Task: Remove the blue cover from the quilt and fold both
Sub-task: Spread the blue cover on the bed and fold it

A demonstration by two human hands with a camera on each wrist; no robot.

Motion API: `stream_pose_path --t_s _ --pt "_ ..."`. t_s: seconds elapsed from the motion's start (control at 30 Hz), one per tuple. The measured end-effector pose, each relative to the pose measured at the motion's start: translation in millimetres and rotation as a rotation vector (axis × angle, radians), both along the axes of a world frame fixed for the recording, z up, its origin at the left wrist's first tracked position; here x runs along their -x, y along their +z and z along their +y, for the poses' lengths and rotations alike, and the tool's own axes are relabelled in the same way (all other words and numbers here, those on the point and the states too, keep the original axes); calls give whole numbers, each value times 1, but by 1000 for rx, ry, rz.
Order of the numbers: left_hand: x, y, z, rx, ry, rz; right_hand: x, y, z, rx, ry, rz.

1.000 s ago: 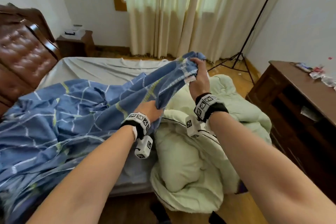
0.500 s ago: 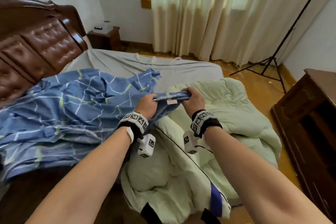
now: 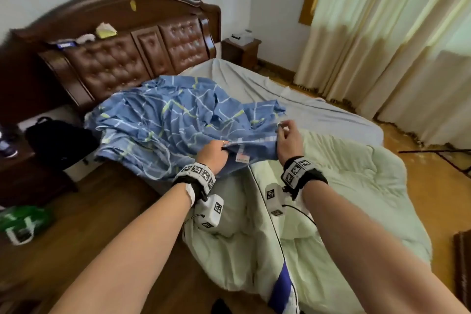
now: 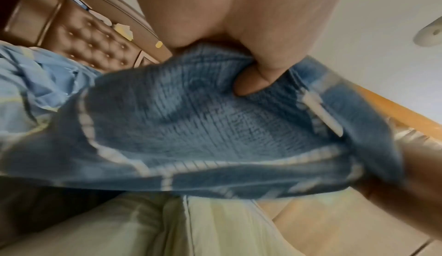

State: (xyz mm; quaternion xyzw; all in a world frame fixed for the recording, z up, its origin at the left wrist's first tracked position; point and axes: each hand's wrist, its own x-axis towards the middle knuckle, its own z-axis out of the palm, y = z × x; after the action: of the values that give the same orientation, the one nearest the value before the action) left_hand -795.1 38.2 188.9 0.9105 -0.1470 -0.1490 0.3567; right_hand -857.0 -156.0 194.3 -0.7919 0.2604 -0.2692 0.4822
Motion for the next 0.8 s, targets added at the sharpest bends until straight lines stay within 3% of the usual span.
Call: stream_pose_path --t_s 0.1,0.2,0.4,0.5,0.63,0.73,0.8 --pt "29 -6 5 -10 37 3 7 45 12 188 108 -144" --pt "55 -7 7 -7 113 -38 19 55 18 309 247 -172" --pt "112 5 -21 66 84 -89 56 10 -20 250 485 -36" --pt "155 3 -60 74 218 -131 86 1 -49 236 591 -31" --pt "214 -4 -95 308 496 -133 133 -12 -93 213 691 16" --pt "263 -7 -106 212 578 -136 177 -28 -116 168 818 172" --pt "290 -4 -112 205 606 -134 199 -33 -129 266 933 263"
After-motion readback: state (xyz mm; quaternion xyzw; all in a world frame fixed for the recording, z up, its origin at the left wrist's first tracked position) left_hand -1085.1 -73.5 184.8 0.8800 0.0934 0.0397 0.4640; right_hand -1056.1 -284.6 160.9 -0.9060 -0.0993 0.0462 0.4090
